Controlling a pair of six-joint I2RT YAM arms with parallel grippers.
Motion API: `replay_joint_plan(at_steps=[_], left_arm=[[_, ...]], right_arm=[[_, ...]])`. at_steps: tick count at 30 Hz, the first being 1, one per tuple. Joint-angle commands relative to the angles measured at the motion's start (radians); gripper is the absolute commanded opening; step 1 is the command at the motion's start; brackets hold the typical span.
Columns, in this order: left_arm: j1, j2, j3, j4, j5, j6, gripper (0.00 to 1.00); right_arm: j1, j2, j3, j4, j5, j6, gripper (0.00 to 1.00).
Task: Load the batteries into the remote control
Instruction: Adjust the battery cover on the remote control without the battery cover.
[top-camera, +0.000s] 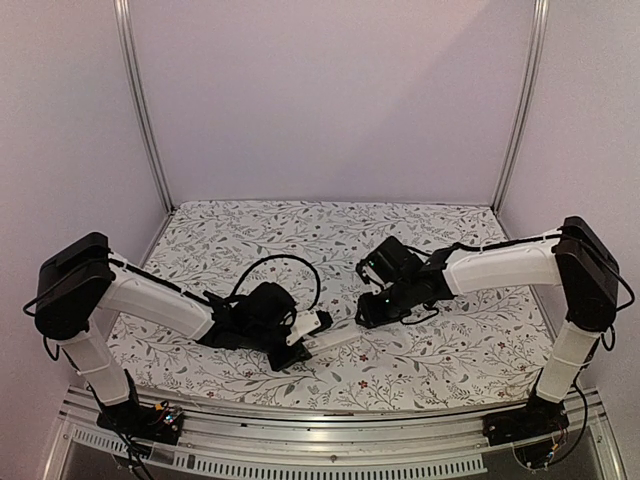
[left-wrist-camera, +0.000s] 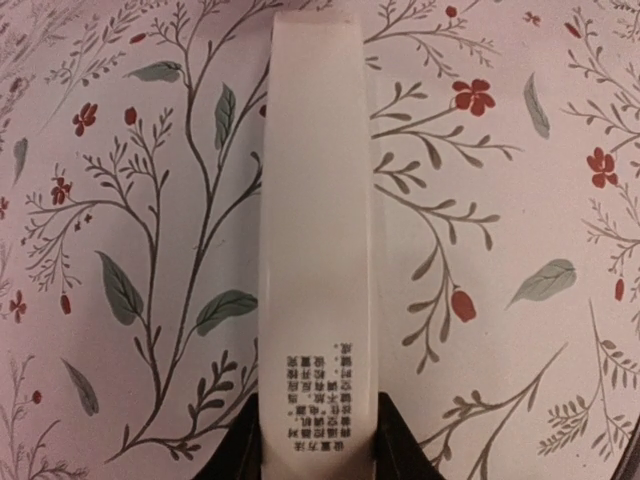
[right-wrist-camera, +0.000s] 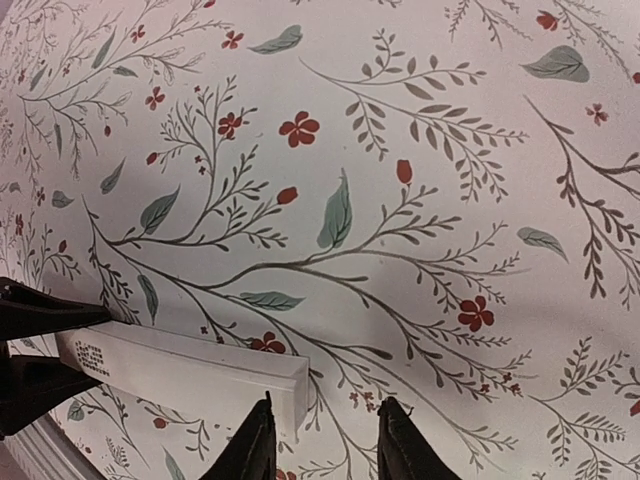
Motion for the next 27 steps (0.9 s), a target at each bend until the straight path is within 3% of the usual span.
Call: replay_joint_plan(at_steps=[1, 5, 7, 19, 27], left_arm=[[-0.017, 0.022, 0.011, -0.030, 0.016, 0.013, 0.01], [-0.017, 0.025, 0.012, -0.031, 0.017, 0.013, 0.01], [-0.017, 0.025, 0.012, -0.031, 0.018, 0.013, 0.01], [-0.017, 0.032, 0.016, -0.030, 0.016, 0.014, 0.00], [-0.018, 0.035, 0.017, -0.027, 0.019, 0.015, 0.00]], right_arm=[[-0.002, -0.056, 0.024, -0.088, 0.115, 0.005, 0.28], [0.002, -0.015, 0.045, -0.111, 0.123, 0.010, 0.06], [0.012, 0.020, 0.063, -0.122, 0.135, 0.009, 0.01], [0.122, 0.189, 0.188, -0.145, 0.123, 0.018, 0.00], [0.127, 0.176, 0.187, -0.143, 0.136, 0.027, 0.00]])
